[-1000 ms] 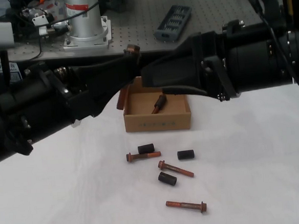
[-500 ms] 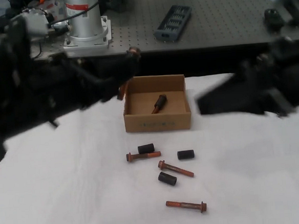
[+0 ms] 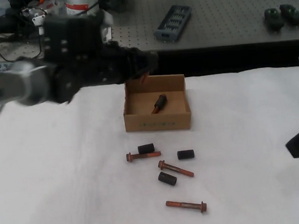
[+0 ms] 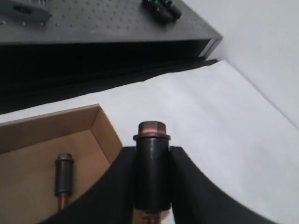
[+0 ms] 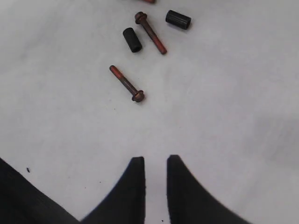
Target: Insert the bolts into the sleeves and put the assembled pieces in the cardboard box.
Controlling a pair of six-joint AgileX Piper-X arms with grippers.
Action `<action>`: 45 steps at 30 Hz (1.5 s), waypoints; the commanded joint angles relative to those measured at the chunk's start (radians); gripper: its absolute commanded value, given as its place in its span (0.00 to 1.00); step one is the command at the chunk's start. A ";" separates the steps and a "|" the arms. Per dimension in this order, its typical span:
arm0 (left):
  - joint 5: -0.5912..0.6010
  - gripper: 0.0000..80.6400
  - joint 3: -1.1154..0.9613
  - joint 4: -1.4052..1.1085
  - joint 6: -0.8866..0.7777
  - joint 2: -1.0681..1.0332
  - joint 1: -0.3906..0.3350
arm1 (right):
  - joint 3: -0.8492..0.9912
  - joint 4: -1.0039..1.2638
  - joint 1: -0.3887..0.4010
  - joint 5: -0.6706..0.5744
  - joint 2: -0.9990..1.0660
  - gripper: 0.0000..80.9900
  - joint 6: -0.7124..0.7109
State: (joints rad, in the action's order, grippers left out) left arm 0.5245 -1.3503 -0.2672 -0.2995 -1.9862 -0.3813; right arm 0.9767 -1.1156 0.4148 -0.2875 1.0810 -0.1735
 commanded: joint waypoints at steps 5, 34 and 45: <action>-0.050 0.01 -0.334 0.176 0.053 -0.218 0.004 | 0.004 -0.008 -0.007 0.001 -0.013 0.03 -0.014; -0.128 0.41 -0.443 0.497 0.077 -0.251 0.026 | 0.004 0.043 -0.007 0.001 -0.013 0.03 -0.014; -0.084 0.01 -0.436 0.935 0.292 -0.033 0.029 | 0.004 0.020 -0.007 0.001 -0.013 0.03 -0.014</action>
State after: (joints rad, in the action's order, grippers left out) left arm 0.4501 -1.7835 0.4991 -0.1140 -2.0747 -0.3554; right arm 0.9767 -1.0854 0.4148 -0.2803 1.0810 -0.1789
